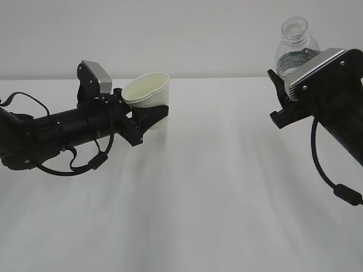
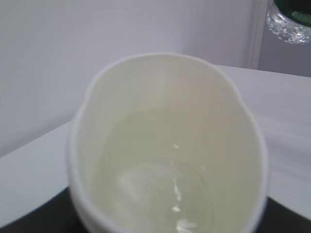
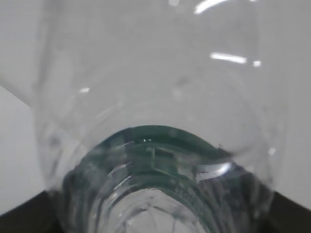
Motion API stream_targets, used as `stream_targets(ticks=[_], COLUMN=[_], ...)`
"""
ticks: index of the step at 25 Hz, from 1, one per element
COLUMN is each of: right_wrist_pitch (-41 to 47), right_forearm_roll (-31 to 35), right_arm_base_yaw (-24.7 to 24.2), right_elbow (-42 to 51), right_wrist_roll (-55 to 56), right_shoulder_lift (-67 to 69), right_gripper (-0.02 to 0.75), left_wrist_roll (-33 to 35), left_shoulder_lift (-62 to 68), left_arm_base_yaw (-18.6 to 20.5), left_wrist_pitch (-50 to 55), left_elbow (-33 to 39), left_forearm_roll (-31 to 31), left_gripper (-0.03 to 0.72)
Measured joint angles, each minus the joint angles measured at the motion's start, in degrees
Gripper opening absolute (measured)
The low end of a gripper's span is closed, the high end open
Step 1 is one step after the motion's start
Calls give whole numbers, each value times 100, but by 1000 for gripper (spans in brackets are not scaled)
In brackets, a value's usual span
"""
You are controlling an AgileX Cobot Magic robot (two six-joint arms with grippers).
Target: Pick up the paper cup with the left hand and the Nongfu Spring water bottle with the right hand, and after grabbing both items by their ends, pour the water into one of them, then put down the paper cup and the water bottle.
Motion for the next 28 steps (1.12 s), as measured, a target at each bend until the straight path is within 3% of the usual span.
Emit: stream_targets(ticks=[15, 28], right_wrist_pitch=[13, 22], right_forearm_roll=[0, 23], right_arm_base_yaw=[0, 0], right_elbow=[0, 0], right_wrist_roll=[47, 60], right_shoulder_lift=[0, 0], right_gripper=[494, 494], left_wrist_roll=[251, 775], left_shoulder_lift=[0, 0], left_arm_base_yaw=[523, 604], left_wrist_pitch=[22, 449], left_elbow=[0, 0], left_forearm_roll=[-405, -1460], left_gripper=[403, 403])
